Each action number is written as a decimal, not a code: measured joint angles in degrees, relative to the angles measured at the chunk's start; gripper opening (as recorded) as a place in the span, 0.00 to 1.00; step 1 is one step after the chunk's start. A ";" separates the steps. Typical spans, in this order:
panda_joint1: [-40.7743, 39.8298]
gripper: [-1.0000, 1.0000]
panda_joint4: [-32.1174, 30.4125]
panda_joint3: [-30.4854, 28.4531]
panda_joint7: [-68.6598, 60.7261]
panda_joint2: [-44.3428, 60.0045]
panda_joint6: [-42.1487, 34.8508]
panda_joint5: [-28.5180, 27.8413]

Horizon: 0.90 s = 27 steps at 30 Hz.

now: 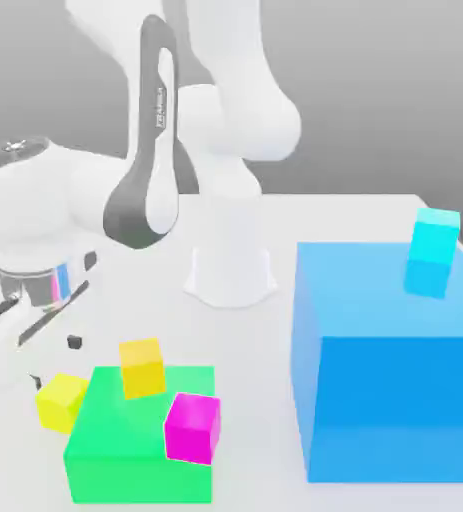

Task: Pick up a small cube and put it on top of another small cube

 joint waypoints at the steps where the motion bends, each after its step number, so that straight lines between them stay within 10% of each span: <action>1: 0.13 0.50 0.22 -0.20 0.22 1.30 1.09 -0.16; 6: 1.95 0.50 1.33 -2.43 1.58 8.21 6.62 -1.97; 7: 2.28 0.00 1.45 -2.82 1.75 9.08 7.29 -2.24; 27: 2.41 0.00 0.00 0.01 6.85 -6.70 -8.15 -1.39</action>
